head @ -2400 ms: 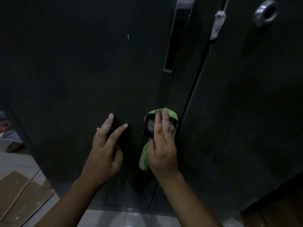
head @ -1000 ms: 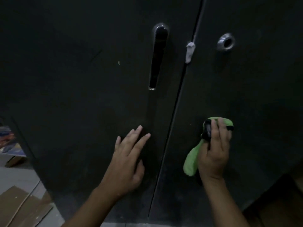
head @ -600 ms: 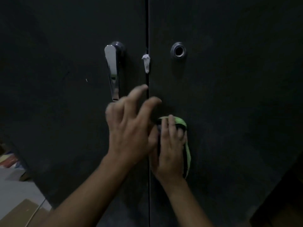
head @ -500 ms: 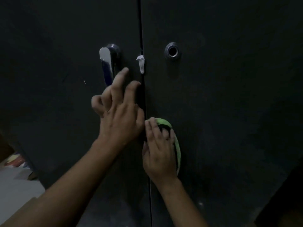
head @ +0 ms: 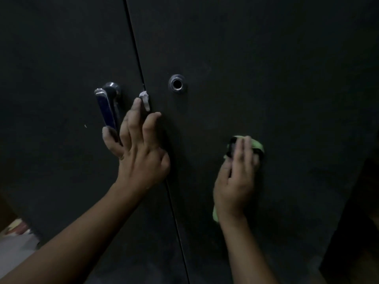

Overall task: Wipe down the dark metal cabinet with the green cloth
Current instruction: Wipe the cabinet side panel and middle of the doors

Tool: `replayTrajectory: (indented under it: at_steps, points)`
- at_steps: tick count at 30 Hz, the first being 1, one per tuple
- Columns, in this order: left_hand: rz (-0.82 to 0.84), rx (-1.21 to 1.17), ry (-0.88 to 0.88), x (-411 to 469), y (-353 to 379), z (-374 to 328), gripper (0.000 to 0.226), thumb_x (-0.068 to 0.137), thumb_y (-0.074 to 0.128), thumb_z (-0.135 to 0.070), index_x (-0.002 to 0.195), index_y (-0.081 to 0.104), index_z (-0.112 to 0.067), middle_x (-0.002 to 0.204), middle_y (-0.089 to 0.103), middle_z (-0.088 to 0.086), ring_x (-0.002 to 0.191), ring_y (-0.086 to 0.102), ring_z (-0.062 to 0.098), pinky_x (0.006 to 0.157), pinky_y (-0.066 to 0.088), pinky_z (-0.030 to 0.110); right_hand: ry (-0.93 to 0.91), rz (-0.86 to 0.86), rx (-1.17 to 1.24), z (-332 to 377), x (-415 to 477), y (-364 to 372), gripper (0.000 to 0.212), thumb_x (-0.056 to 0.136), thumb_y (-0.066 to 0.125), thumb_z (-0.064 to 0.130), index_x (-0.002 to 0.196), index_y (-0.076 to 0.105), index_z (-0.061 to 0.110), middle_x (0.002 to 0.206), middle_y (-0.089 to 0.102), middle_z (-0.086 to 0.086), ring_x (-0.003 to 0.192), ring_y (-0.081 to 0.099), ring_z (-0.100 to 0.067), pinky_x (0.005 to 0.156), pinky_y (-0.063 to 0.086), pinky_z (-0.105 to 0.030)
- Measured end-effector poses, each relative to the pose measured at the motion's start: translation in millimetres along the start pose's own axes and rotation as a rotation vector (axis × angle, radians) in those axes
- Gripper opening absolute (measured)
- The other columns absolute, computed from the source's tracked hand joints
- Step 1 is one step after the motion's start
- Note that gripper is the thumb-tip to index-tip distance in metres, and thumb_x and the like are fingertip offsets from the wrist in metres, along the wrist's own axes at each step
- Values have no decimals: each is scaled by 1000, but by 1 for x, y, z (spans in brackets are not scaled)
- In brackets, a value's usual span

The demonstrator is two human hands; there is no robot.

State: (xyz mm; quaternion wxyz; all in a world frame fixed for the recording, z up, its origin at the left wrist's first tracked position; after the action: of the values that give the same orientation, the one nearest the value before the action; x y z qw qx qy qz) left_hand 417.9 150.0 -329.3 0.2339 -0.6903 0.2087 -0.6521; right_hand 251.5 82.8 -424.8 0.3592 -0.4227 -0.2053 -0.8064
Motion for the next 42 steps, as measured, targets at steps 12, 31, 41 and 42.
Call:
replayTrajectory:
  at_steps: [12, 31, 41, 42]
  points:
    - [-260, -235, 252, 103, -33, -33, 39, 95, 45, -20, 134, 45, -21, 148, 35, 4, 140, 27, 20, 117, 13, 55, -359, 344, 1, -21, -22, -1, 48, 99, 44, 13, 147, 46, 20, 156, 41, 2, 135, 48, -16, 117, 29, -51]
    - [-165, -46, 215, 118, -80, 29, 61, 87, 51, -33, 143, 41, -12, 150, 27, 16, 134, 28, 35, 110, 34, 56, -1189, 536, -148, 25, 111, -7, 41, 94, 60, 15, 135, 63, 19, 142, 58, 4, 124, 58, -16, 114, 38, -42]
    - [-170, -4, 52, 119, -73, 30, 64, 92, 32, -34, 154, 25, -21, 158, 21, 7, 144, 23, 25, 115, 20, 57, -545, 189, 10, 124, 228, 8, 46, 92, 54, 15, 137, 61, 15, 143, 56, -2, 132, 49, -22, 123, 18, -42]
    - [-169, -23, 32, 120, -74, 30, 63, 92, 31, -35, 153, 26, -20, 158, 21, 9, 145, 22, 27, 115, 20, 58, -535, 196, 34, 139, 235, 14, 45, 91, 55, 15, 135, 62, 15, 142, 58, -1, 132, 49, -20, 124, 18, -42]
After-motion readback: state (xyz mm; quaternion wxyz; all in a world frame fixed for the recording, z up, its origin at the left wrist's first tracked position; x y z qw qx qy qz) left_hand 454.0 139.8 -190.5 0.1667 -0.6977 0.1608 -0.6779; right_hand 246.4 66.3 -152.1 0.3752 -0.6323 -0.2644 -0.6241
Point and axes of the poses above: each hand's wrist, its own x-axis towards the middle knuckle, its own y-axis out of the palm, z = x × y, the point moved 2 cm from there along x, towards the middle knuckle
